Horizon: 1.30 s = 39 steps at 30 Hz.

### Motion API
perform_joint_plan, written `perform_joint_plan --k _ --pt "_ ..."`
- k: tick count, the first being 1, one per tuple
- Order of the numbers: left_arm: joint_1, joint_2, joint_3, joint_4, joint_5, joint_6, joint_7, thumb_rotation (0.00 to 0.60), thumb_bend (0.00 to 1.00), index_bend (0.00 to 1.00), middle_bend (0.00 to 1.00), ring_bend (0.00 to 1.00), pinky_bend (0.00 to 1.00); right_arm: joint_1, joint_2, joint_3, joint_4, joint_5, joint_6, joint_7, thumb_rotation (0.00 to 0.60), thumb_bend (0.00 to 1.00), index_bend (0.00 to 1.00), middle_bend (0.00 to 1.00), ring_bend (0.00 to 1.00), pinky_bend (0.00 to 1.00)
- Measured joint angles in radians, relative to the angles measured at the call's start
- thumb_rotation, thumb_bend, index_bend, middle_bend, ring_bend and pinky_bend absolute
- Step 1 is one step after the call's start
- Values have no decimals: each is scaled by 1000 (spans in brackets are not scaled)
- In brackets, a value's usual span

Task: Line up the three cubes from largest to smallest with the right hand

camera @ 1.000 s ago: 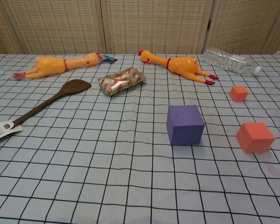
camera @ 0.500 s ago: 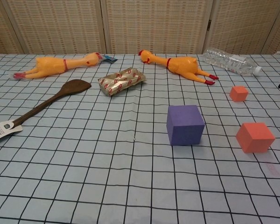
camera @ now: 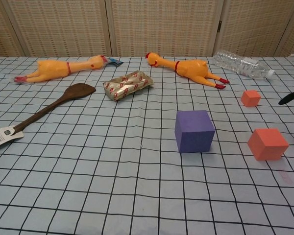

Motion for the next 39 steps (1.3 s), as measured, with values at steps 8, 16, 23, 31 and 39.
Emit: perform_joint_plan --k 8,16,23,31,39 --pt "0 0 2 -4 0 -4 5 600 450 194 392 319 425 30 44 -32 -21 -44 -66 103 600 0 216 804 870 927" --pt "0 0 2 -4 2 -3 6 600 450 194 392 319 425 39 -37 -21 67 -35 -70 138 600 0 292 823 884 941" --pt "-1 0 4 0 7 0 2 600 450 194 392 319 425 39 -94 -13 130 -60 -26 215 600 0 346 827 889 945" --pt "-2 2 4 0 7 0 -5 600 450 194 392 319 425 48 -127 -9 170 -68 -20 245 600 0 396 836 893 951" --pt "-3 3 5 1 9 1 -9 600 450 194 392 319 425 59 -141 -10 179 -66 -35 246 600 0 405 840 895 953"
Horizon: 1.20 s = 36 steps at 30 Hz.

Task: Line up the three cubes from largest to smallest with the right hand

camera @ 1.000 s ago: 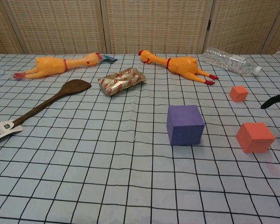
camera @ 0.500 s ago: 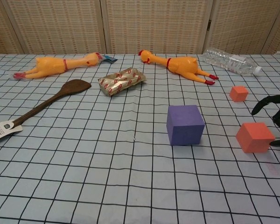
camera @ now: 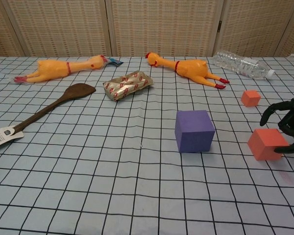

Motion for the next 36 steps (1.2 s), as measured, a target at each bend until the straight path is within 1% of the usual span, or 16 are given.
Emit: perform_joint_plan --k 5,12,16,19,27,36 --pt "0 1 0 0 0 1 -3 600 450 194 392 319 426 4 -10 -2 3 -1 -1 -1 600 0 423 843 898 955" --pt "1 1 0 1 1 3 -4 600 450 194 392 320 425 1 -25 5 14 9 8 -3 600 0 506 849 904 961" --pt "0 1 0 0 1 3 -4 600 450 194 393 319 425 -3 -34 12 23 22 16 -11 600 0 574 849 904 962" --pt "0 0 0 1 2 2 -2 600 450 194 393 320 425 -4 -37 18 23 29 18 -16 600 0 602 849 904 962" --pt "-1 0 1 1 4 0 1 600 450 194 393 319 425 11 -38 39 -6 29 24 -9 600 0 608 850 906 963" --pt "1 0 1 4 6 9 -4 600 449 194 392 319 425 53 -37 74 -61 38 8 -24 600 0 608 851 909 964"
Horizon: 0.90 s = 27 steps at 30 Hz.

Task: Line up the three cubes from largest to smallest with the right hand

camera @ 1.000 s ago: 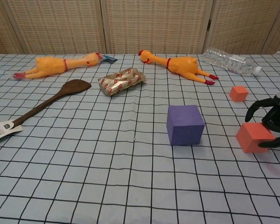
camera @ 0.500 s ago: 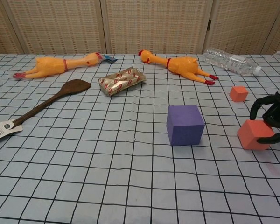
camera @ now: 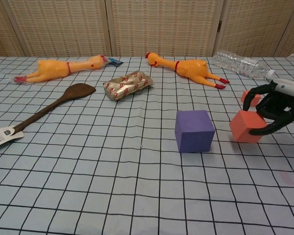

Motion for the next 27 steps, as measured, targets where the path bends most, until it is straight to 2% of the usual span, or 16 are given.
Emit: perform_joint_plan --k 27 --pt "4 0 1 5 11 16 -6 600 450 194 392 319 425 64 -50 18 17 28 -69 -4 600 0 608 857 914 969"
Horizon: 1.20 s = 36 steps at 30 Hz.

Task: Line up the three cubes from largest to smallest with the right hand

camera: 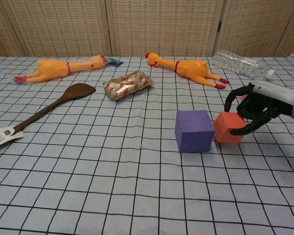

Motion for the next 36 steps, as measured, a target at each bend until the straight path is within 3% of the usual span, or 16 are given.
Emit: perform_joint_plan --k 36 --pt "0 1 0 0 0 1 -3 600 450 194 393 319 425 28 -32 -10 46 7 -35 27 600 0 622 859 916 971"
